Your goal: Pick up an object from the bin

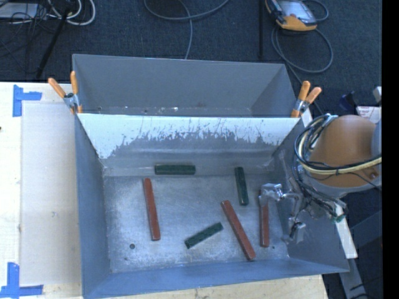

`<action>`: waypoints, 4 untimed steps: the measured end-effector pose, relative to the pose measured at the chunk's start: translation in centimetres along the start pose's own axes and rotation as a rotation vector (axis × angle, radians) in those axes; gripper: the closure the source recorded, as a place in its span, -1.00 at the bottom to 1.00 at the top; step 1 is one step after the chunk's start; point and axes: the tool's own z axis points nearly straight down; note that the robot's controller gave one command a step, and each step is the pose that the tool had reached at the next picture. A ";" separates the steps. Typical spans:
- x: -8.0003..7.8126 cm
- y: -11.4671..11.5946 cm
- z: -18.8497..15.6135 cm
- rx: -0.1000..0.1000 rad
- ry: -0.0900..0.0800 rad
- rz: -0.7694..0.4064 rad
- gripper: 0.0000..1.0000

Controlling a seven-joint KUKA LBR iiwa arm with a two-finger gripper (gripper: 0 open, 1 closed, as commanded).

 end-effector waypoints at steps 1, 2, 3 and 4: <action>1.0 1.0 -0.5 -0.004 0.004 -0.239 -1.00; 0.7 1.0 -1.7 -0.002 0.001 -0.253 -1.00; 0.5 0.1 2.2 -0.004 0.003 -0.520 -1.00; 0.2 -1.1 3.2 -0.005 0.000 -0.651 1.00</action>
Offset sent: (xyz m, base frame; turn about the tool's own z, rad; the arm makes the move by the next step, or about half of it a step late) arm -0.0044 0.0090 -0.0013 -0.2052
